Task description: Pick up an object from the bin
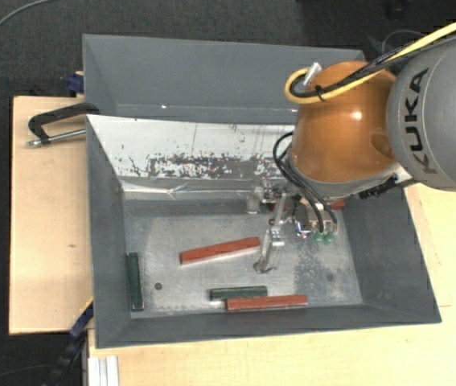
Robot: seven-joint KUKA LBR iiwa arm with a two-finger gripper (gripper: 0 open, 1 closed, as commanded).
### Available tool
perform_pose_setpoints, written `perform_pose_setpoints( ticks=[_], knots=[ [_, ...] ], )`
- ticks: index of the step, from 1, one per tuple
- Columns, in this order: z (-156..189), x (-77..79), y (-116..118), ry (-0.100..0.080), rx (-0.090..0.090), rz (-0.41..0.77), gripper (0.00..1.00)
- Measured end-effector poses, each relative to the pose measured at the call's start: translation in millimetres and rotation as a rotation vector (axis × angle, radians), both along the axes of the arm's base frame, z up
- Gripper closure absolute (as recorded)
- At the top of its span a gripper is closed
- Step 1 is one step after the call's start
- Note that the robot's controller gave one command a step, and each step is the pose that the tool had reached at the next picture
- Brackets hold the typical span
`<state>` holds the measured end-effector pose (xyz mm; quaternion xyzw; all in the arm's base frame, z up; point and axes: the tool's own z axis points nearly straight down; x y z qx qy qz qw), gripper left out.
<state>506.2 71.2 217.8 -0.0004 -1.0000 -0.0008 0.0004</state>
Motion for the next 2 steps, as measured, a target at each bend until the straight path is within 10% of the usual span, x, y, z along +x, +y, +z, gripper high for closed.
perform_pose_setpoints(
  ticks=[1,2],
  knots=[
    [-150.7,36.2,-1.3,0.004,-0.001,0.213,0.0],
    [-147.1,37.4,-1.0,-0.001,0.0,0.211,1.0]
  ],
)
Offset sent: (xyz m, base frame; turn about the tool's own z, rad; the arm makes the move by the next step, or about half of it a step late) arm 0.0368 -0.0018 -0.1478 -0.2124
